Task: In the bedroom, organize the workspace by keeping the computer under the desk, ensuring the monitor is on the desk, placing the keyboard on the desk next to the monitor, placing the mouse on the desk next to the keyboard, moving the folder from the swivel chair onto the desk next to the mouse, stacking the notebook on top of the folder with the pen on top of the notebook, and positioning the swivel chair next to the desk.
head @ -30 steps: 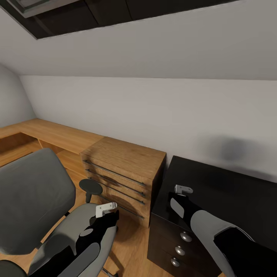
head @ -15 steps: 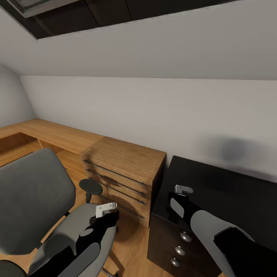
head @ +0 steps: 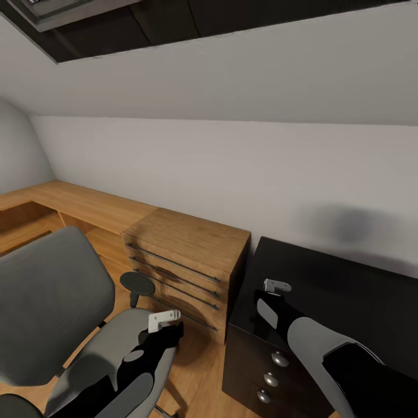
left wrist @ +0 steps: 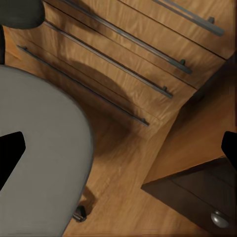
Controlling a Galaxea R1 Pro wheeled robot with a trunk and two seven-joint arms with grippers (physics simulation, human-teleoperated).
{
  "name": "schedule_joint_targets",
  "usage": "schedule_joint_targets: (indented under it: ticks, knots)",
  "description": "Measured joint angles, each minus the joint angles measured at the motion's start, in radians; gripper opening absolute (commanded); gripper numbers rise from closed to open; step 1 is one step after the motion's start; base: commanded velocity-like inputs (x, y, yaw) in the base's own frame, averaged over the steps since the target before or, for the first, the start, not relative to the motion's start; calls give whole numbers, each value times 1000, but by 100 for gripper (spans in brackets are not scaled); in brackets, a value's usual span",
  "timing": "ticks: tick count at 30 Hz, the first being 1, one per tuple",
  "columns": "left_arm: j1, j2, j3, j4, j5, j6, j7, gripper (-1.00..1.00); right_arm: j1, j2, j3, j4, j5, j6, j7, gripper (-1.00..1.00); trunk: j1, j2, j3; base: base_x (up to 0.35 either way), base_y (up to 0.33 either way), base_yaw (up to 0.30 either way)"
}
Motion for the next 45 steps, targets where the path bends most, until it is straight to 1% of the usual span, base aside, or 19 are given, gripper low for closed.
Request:
schedule_joint_targets:
  ticks: [4, 7, 10, 12, 14, 15, 17, 19, 20, 21, 22, 23, 25, 28, 29, 30, 33, 42, 45]
  knots:
    - [0, 0, -5, 1, 1, 0, 1, 100, 0, 0, 0, 0, 1, 0, 0, -100, -15, 28, 13, 0, 0, 0]
    - [0, -5, -7, 4, 3, 1, 1, 100, 0, -1, -1, -6, 1, -1, 0, -100, -27, 49, 22, 0, 0, 0]
    - [0, -7, -7, 4, 11, 2, 1, 100, 0, -11, -7, -58, 0, 4, -1, -100, -38, 70, 31, -99, 0, 0]
    - [0, -9, -7, 5, 15, 2, 1, 100, 0, -36, -9, -97, -18, 31, -1, -100, -46, 84, 38, -253, 0, 0]
    - [0, -9, -7, 6, 17, 1, 1, 100, 0, -64, -10, -132, -59, 70, -1, -100, -53, 98, 44, -309, 0, 0]
    - [0, -9, -7, 6, 18, 1, 1, 100, 1, -82, -8, -159, -88, 86, -2, -100, -57, 105, 47, -328, 0, 0]
    - [0, -9, -7, 6, 18, 1, 1, 100, 8, -97, -10, -186, -102, 97, -2, -100, -65, 119, 53, -333, 0, 0]
    - [0, -8, -7, 7, 18, 1, 1, 100, 24, -121, -11, -224, -112, 115, -2, -100, -72, 133, 60, -234, 0, 0]
    - [0, -8, -7, 9, 18, 2, 1, 100, 34, -140, -11, -266, -128, 148, -2, -100, -76, 140, 63, -133, 0, 0]
    - [0, -9, -7, 9, 18, 1, 1, 100, 36, -146, -11, -281, -138, 161, -3, -100, -80, 147, 66, -85, 0, 0]
    - [0, -8, -7, 10, 18, 1, 1, 100, 39, -158, -12, -307, -160, 186, -4, -100, -84, 154, 69, -35, 0, 0]
    - [0, -9, -7, 10, 18, 1, 1, 100, 44, -183, -11, -351, -210, 224, -11, -100, -88, 161, 72, -28, 0, 0]
    - [0, -9, -8, 10, 18, 1, 1, 100, 49, -196, -11, -372, -235, 236, -15, -100, -96, 175, 78, -18, 0, 0]
    - [0, -9, -9, 11, 15, 1, 1, 100, 74, -234, -10, -433, -273, 253, -31, -100, -107, 196, 88, -5, 0, -41]
    - [1, -8, -70, 5, 7, 0, 19, 100, 84, -250, -32, -467, -330, 250, -137, -100, -111, 203, 91, 0, 0, -175]
    - [0, -8, -77, 4, 5, 0, 24, 100, 84, -251, -34, -470, -340, 248, -151, -100, -115, 210, 94, 0, 0, -209]
    - [0, -8, -85, 3, 4, 0, 30, 100, 85, -255, -38, -474, -350, 246, -167, -100, -127, 231, 104, 0, 0, -238]
    - [0, -8, -87, 4, 6, -1, 32, 100, 85, -255, -41, -473, -351, 244, -171, -100, -161, 294, 132, 0, 0, -39]
    - [0, -9, -88, 5, 6, -1, 33, 100, 85, -257, -49, -473, -351, 243, -172, -100, -173, 315, 141, 0, 0, -89]
